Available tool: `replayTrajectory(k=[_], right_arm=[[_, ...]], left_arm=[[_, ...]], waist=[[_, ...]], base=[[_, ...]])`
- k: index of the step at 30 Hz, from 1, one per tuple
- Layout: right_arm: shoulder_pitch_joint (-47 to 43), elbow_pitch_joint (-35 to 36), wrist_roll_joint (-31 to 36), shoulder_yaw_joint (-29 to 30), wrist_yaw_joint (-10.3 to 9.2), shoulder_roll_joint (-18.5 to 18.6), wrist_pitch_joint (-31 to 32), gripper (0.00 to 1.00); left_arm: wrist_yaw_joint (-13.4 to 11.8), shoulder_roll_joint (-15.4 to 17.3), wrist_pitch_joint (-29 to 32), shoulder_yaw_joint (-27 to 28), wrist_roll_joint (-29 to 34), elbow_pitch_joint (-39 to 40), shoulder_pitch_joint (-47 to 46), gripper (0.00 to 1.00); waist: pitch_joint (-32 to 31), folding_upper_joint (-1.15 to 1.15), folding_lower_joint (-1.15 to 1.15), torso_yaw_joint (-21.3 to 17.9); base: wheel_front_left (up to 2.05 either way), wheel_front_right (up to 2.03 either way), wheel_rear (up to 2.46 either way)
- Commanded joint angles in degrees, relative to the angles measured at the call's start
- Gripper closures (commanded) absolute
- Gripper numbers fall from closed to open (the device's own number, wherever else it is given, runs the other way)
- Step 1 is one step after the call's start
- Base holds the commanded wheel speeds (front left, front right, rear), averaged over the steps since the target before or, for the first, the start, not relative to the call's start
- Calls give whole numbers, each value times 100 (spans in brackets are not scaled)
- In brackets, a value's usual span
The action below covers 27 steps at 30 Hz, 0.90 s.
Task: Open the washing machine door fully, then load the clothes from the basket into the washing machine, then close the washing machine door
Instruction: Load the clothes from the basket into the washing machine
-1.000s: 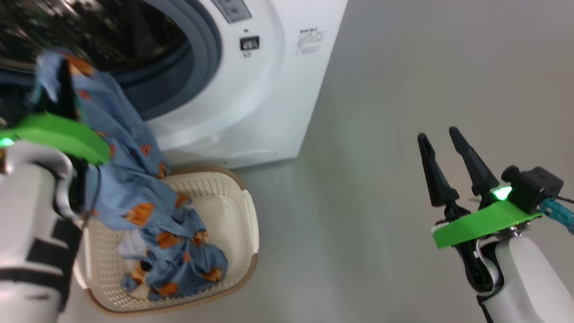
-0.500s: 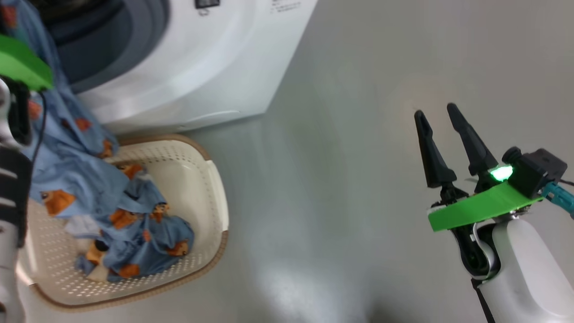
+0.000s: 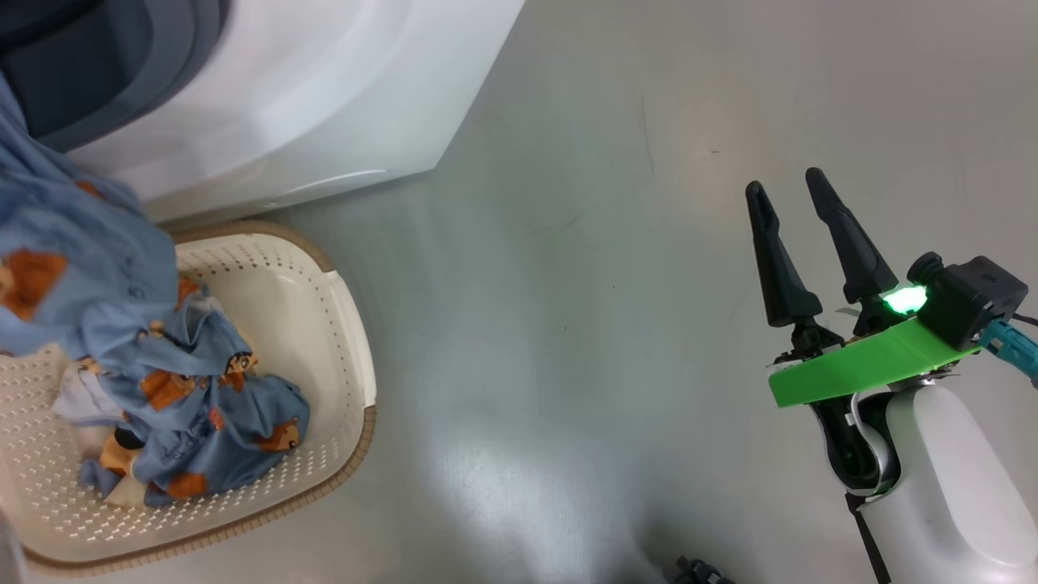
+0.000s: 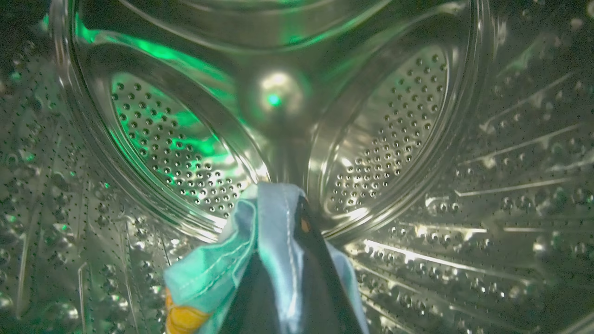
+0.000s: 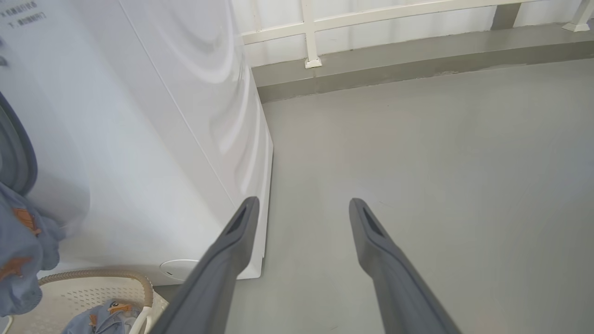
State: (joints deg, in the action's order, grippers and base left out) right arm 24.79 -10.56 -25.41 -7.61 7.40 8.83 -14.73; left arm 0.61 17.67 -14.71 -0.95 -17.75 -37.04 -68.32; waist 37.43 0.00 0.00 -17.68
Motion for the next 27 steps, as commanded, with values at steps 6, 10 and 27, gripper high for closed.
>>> replayTrajectory(k=[6, 10, 27], right_arm=[[-31, 72, 12, -115, 9, 4, -27, 0], [-18, 44, 10, -131, 9, 16, -27, 0], [-48, 20, 16, -182, 9, -1, -27, 0]], left_arm=[[135, 99, -29, 118, 223, -566, 221, 0], [189, 68, -29, 52, 309, -1064, 102, 0], [394, -134, -29, 168, 559, -557, 844, 0]], waist=[[-20, 0, 0, 64], [-64, 0, 0, 112], [-495, 0, 0, 383]], base=[[0, 0, 0], [0, 0, 0], [0, 0, 0]])
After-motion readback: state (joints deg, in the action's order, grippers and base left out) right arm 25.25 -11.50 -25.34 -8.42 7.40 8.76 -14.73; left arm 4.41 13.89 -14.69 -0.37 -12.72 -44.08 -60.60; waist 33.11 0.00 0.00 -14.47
